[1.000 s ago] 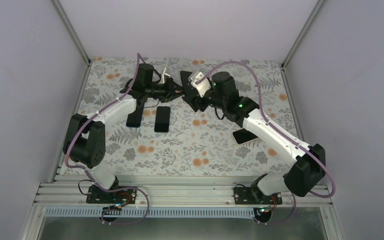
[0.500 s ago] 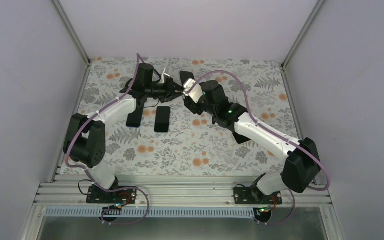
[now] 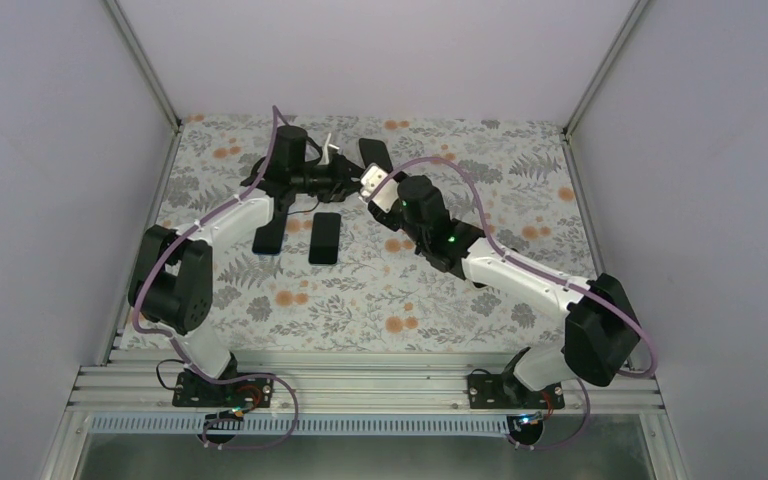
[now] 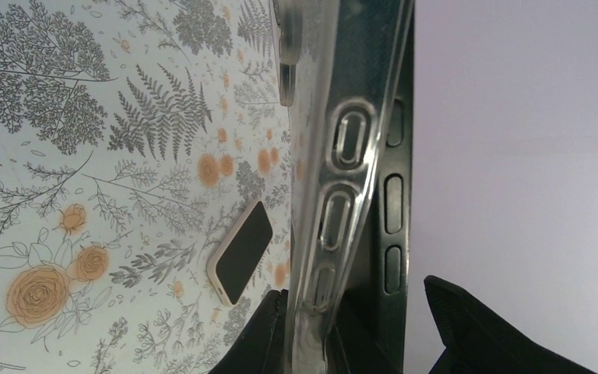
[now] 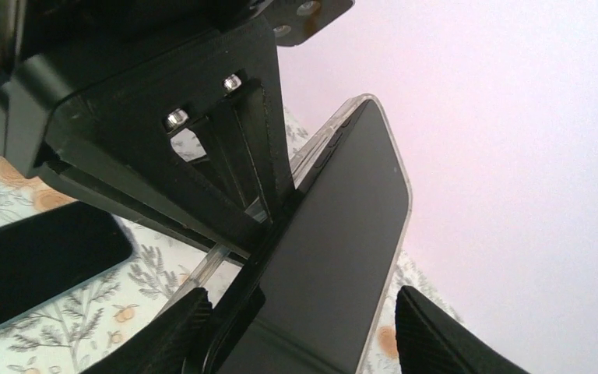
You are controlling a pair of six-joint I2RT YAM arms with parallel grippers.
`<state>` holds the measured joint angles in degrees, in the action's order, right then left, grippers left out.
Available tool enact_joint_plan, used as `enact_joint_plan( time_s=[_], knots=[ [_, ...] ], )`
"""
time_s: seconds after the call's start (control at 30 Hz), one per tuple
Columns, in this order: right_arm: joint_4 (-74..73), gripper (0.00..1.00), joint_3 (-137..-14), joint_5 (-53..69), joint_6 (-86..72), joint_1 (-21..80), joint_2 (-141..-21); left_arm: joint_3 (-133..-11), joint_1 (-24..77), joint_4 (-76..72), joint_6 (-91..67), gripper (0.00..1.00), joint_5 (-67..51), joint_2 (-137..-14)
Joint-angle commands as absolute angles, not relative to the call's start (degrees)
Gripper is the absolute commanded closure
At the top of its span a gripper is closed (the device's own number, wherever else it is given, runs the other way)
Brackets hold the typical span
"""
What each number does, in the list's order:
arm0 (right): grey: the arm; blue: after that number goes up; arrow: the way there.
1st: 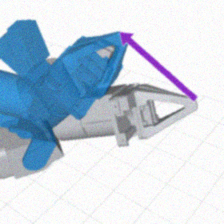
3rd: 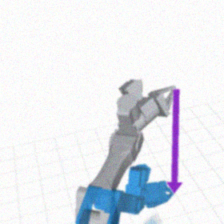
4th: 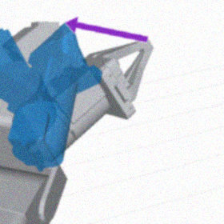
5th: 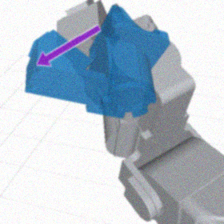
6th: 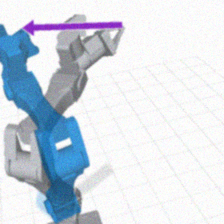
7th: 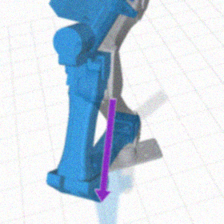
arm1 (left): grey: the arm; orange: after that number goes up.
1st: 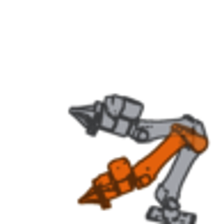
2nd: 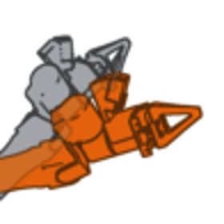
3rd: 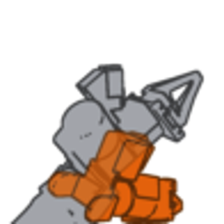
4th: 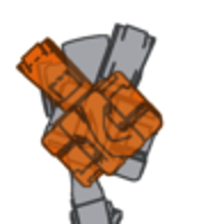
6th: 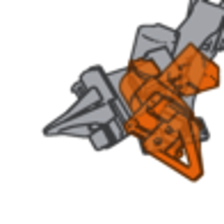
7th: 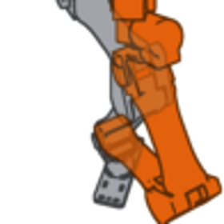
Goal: Take the phone out of the phone case
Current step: Remove the phone case from the phone.
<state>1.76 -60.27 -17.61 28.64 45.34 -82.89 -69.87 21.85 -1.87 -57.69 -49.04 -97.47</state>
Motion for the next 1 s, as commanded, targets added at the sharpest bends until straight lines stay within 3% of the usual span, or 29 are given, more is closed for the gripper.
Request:
enact_joint_plan(
  time_s=[0.0,0.3,0.53,0.97],
  knots=[
    [9.32,0.46,-57.22,-26.24,34.29,44.82,-83.14,-69.79,21.53,-6.62,-59.48,0.98,-52.79,-97.18],
    [9.38,0.66,-58.36,-27.85,34.99,44.82,-83.62,-68.99,21.51,-5.4,-58.68,0.98,-52.0,-96.25],
    [8.95,0.95,-59.18,-29.0,36.2,44.67,-82.0,-69.55,21.32,-3.49,-57.57,0.98,-50.76,-96.39],
    [-3.07,0.96,-68.47,-21.08,27.58,40.66,-79.34,-69.91,19.34,5.21,-51.32,0.98,-41.49,-96.17]
  ],
)
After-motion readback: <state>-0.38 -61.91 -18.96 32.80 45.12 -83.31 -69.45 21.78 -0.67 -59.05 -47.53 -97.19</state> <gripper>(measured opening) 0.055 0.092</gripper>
